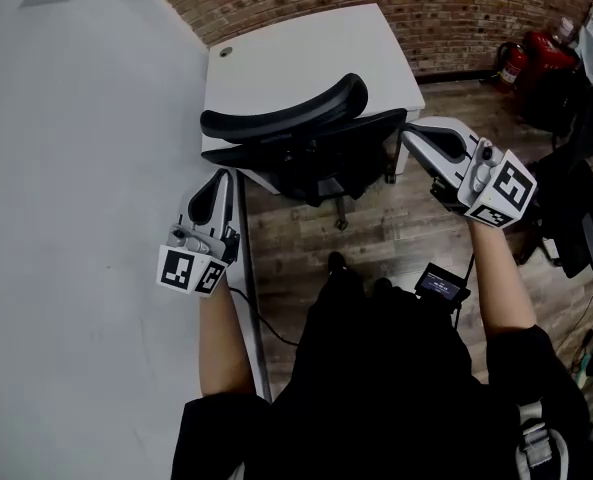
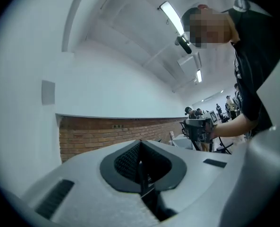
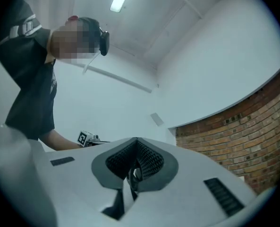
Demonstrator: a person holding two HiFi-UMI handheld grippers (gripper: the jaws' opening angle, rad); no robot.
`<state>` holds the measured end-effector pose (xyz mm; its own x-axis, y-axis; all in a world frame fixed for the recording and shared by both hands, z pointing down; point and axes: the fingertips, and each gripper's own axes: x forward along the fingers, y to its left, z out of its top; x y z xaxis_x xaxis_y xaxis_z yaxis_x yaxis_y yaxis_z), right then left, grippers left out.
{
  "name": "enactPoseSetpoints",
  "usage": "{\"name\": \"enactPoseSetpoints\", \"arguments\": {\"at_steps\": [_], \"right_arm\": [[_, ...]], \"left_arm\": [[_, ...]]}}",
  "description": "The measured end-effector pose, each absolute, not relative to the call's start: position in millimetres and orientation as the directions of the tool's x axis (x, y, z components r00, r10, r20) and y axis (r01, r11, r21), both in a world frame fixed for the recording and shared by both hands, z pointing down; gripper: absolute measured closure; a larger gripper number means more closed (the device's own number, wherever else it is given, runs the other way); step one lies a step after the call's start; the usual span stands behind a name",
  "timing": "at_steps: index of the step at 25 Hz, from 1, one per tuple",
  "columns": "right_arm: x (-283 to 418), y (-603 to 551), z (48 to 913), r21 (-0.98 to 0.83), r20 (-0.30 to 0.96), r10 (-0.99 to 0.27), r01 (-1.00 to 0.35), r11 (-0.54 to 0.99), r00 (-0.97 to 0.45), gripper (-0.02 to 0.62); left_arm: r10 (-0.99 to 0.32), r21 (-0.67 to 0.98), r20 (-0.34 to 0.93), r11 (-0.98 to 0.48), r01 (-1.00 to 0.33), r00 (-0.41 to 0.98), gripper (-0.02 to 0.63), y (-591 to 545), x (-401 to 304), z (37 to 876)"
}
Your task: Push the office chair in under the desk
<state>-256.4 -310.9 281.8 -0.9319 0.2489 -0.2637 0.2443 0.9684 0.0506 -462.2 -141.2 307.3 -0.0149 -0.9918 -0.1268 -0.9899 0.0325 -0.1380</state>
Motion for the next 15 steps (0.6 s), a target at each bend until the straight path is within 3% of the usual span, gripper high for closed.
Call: {"name": "enactPoseSetpoints", "arguments": {"at_steps": [11,15], "right_arm": [[-221.1,-224.9,363.8,-0.128,-0.199,0.292,0.321,0.938,-0.935,0.589],[-209.7,-196.6,376.5,-0.158,-0.166,0.256,0.282,0.947,-0.952,0.588]], "left_arm": [[-0.982,0.038,-0.189,0.002,-0.999,-0.009,0.591,-129.9,-381.5,344.1],[-0.979,0.074,-0.186,-0.096,-0.993,0.080,0.589,-118.3,-356.0,352.6]]}}
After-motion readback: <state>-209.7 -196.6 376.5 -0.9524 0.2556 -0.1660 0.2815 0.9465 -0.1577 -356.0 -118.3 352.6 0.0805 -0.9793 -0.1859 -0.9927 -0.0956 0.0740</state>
